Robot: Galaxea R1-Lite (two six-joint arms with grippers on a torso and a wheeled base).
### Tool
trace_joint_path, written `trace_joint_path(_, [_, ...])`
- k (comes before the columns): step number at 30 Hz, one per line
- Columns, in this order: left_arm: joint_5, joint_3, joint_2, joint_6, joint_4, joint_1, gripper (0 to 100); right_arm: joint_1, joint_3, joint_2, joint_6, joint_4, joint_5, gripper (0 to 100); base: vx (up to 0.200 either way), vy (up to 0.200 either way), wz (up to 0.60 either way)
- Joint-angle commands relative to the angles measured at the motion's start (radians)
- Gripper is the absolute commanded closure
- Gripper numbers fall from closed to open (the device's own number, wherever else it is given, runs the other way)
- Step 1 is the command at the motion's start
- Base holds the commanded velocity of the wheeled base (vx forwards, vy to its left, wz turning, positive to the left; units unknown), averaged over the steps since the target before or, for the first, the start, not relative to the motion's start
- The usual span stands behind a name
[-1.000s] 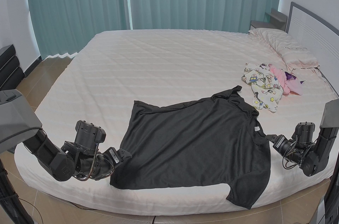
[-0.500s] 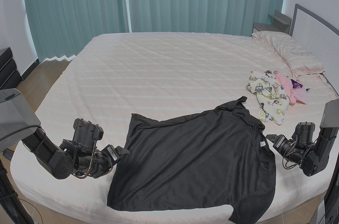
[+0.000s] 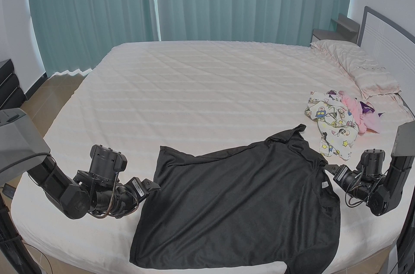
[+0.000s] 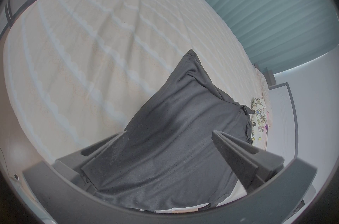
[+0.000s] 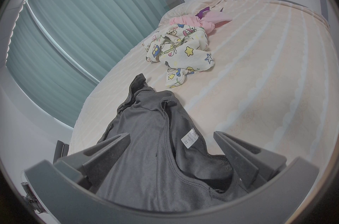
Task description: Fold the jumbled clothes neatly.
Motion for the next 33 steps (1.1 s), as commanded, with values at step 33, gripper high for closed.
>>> trace_joint_path(33, [0.023,-0.733,0.507,0.161,0.004,0.184,0,0.041,0.023,-0.001,0.0,-0.027,-0.009,0,0.0,-0.024,0.0])
